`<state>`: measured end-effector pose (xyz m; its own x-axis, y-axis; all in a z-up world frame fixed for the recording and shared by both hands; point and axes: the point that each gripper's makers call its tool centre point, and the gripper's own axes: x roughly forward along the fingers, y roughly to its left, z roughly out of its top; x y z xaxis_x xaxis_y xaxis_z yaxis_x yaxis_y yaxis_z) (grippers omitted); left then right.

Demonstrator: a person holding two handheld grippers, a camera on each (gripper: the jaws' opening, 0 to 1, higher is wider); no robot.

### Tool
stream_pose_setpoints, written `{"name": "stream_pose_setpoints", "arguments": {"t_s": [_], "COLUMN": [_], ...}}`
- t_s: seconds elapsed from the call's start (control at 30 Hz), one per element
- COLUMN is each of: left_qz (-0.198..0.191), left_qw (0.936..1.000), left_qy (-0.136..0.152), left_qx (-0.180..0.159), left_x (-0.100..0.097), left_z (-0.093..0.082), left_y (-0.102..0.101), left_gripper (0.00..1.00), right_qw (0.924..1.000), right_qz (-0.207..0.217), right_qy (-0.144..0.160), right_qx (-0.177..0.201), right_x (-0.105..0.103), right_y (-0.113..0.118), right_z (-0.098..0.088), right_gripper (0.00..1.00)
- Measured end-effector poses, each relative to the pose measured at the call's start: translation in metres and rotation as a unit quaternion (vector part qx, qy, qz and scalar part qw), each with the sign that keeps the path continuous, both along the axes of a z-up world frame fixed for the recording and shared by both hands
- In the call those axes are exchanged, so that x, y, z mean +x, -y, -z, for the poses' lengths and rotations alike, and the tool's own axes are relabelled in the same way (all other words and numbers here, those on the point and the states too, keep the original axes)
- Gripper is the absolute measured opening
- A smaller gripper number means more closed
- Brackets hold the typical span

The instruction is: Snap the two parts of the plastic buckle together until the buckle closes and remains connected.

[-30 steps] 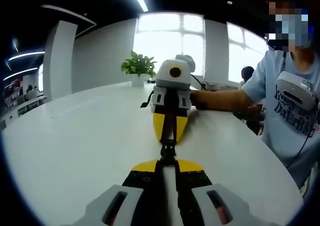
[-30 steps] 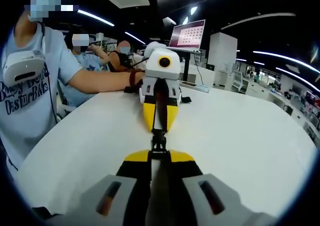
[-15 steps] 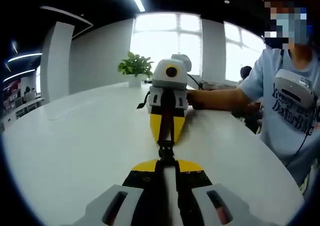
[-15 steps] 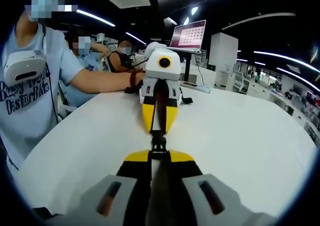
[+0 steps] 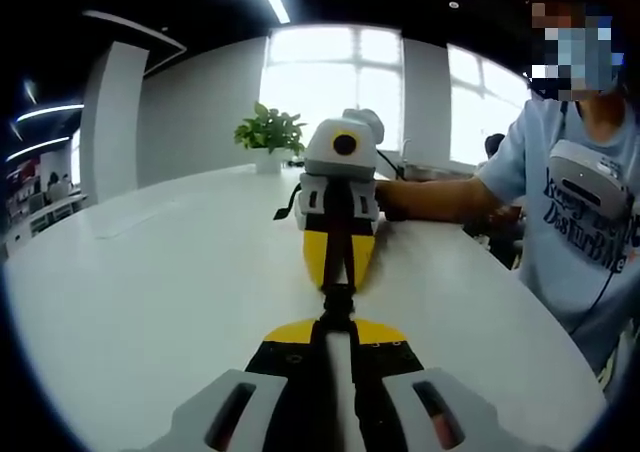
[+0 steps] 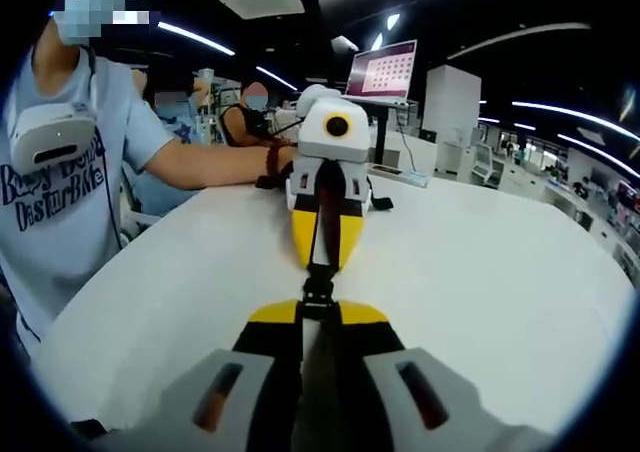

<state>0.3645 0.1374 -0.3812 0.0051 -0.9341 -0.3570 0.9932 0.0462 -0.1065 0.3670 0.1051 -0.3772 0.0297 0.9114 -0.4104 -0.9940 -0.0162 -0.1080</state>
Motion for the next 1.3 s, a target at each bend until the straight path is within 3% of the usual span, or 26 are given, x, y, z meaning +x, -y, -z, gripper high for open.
{"name": "stream_pose_setpoints", "arguments": {"t_s": [1.3], "left_qz": [0.003], "left_qw": [0.9999], "left_qy": [-0.011], "left_qx": [0.000], "left_x": [-0.0044], "left_z": [0.0012], "left_y": [0.0003], "left_gripper": [0.10], "right_qw": [1.0000], "right_qz": [0.002], "right_qy": [0.002], "right_qx": [-0.001], "right_x": [0.0034], "right_y": [-0.0028], "right_z": [-0.0008], "right_gripper": [0.11]}}
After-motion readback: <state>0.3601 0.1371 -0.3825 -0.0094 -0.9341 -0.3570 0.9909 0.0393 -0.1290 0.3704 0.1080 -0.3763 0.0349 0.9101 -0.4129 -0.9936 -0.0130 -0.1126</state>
